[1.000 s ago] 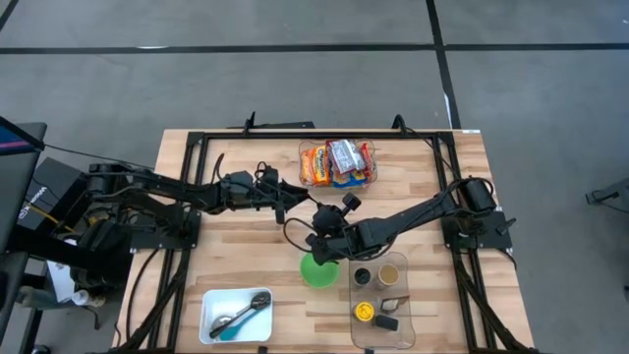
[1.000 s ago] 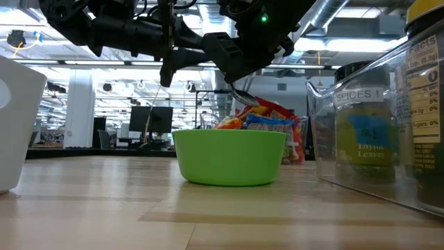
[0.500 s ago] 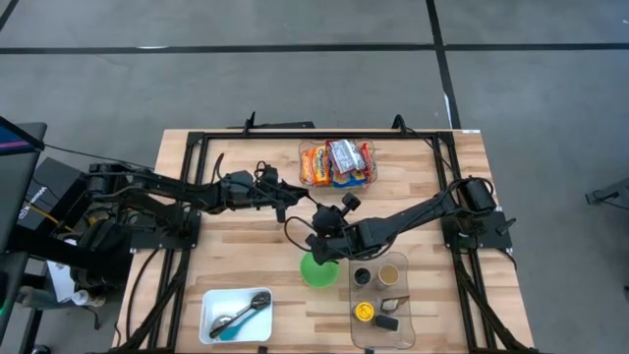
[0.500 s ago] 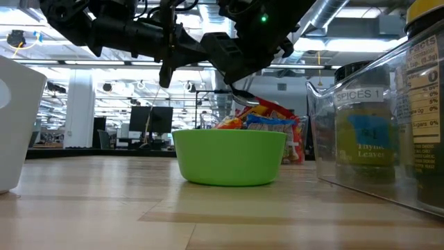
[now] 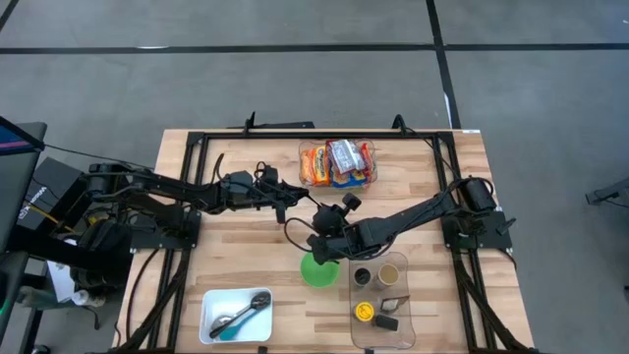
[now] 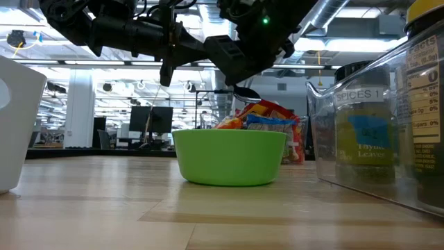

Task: Pick & Place Food Item
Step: Put the black spoon into the white bin

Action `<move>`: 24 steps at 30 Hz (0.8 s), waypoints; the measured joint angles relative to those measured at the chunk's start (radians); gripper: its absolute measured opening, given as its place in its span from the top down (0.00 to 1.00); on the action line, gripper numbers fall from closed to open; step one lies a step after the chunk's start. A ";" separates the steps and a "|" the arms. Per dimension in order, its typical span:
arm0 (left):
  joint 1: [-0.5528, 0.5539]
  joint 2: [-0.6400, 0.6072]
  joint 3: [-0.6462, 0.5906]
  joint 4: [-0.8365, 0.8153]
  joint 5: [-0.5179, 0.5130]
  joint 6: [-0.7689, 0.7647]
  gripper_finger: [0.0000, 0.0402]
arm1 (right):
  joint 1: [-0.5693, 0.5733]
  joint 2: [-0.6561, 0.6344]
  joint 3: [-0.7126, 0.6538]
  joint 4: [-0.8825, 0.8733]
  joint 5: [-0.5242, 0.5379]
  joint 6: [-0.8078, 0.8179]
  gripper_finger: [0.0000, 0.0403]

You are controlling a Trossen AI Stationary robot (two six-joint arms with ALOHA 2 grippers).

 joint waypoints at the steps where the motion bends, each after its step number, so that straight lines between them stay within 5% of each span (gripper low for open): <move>1: 0.000 0.000 0.000 0.000 -0.001 0.000 0.99 | 0.000 0.000 0.000 -0.004 -0.001 0.000 0.89; 14: 0.000 0.000 0.000 -0.006 -0.005 0.025 0.99 | 0.000 -0.003 -0.001 -0.041 -0.026 -0.013 0.70; 24: 0.000 0.000 0.001 -0.006 -0.006 0.035 0.99 | 0.047 -0.066 -0.001 -0.111 -0.020 -0.016 0.70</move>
